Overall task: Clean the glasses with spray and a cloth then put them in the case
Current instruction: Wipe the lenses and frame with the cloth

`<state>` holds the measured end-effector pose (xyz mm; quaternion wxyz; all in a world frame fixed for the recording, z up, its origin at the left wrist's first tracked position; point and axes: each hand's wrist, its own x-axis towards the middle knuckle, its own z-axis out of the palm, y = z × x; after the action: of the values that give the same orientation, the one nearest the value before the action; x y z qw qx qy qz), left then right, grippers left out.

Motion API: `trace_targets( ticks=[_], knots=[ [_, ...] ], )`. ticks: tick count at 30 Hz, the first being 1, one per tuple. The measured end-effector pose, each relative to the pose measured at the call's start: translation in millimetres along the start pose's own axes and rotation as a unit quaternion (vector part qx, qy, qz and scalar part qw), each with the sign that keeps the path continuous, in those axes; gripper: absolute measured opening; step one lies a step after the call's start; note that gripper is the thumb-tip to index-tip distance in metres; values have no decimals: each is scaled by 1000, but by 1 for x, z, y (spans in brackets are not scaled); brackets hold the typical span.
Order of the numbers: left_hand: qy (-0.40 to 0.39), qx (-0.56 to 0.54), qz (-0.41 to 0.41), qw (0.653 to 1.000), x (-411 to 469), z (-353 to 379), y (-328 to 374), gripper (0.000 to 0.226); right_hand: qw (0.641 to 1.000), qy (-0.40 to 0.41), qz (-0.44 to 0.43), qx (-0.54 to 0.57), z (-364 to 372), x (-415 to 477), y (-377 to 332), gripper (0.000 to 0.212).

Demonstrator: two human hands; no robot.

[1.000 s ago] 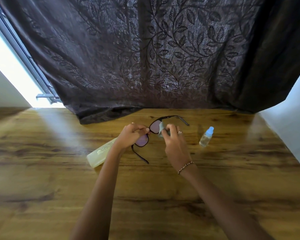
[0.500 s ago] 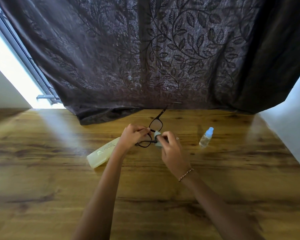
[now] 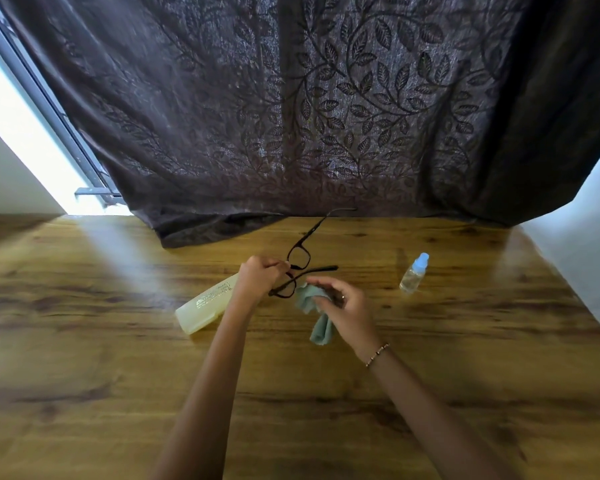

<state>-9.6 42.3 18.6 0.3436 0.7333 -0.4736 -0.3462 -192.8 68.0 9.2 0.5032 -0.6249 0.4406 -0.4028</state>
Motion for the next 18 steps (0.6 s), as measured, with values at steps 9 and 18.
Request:
trace_targets(
  ticks=[9,18],
  knots=[
    [-31,145,-41,988,-6,3,16,25,993,-83,-31,76,8,6,-20,14],
    [23,72,238,968,-27,-16,18,35,959,30,81,269,-10,24,-35,7]
  ],
)
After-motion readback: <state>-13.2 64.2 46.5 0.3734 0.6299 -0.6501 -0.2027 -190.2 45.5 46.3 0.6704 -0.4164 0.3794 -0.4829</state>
